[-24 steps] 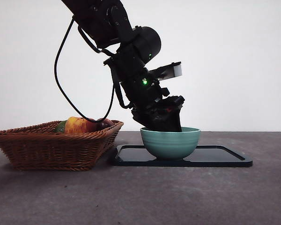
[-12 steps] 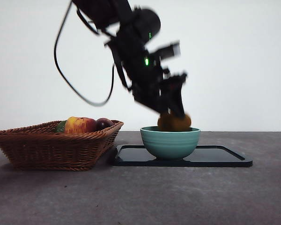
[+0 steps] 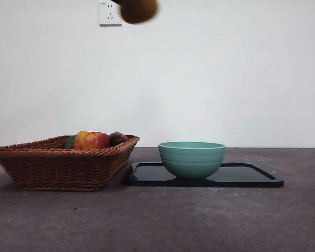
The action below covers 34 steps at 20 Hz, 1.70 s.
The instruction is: Pick up the wifruite, put it on the bowl, pick up the plate, put it on desk
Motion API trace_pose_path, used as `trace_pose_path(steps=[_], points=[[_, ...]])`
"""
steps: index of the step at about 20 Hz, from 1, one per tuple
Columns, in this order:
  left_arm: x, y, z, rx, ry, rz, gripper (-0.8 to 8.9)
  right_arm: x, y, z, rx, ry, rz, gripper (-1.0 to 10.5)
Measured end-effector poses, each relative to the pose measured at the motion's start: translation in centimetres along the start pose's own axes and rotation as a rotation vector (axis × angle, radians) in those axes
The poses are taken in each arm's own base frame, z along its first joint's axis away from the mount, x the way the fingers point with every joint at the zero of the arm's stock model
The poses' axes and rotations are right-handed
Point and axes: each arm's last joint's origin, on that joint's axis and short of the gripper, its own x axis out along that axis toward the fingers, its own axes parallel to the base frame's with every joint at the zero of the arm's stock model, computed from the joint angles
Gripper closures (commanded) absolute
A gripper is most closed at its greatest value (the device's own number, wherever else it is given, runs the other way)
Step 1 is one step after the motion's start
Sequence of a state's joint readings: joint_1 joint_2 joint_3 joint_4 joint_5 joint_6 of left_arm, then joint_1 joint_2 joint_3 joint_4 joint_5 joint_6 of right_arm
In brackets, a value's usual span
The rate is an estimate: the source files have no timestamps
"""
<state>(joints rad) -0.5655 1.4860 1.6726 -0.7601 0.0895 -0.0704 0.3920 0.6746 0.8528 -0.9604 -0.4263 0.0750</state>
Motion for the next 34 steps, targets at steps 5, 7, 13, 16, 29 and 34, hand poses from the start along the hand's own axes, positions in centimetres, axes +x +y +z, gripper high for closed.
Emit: trace_pose_path(steps=[5, 7, 13, 16, 29, 34], points=[[-3.3, 1.9, -1.3, -0.126, -0.003, 0.126, 6.30, 0.0, 0.0, 0.0, -0.001, -0.003, 0.000, 7.7], [-2.7, 2.6, -2.9, -0.167, 0.035, 0.178, 6.30, 0.0, 0.0, 0.1, -0.003, -0.008, 0.001, 7.7], [2.6, 4.1, -9.1, -0.233, 0.116, 0.265, 6.31, 0.0, 0.0, 0.2, -0.007, -0.016, 0.001, 7.7], [4.5, 4.8, -12.3, -0.249, 0.132, 0.322, 6.31, 0.0, 0.0, 0.2, -0.007, -0.016, 0.001, 7.7], [12.1, 6.9, -18.3, -0.274, 0.274, 0.364, 6.29, 0.0, 0.0, 0.2, -0.011, -0.024, 0.002, 7.7], [12.3, 6.9, -18.3, -0.274, 0.272, 0.363, 4.75, 0.0, 0.0, 0.2, -0.011, -0.024, 0.002, 7.7]])
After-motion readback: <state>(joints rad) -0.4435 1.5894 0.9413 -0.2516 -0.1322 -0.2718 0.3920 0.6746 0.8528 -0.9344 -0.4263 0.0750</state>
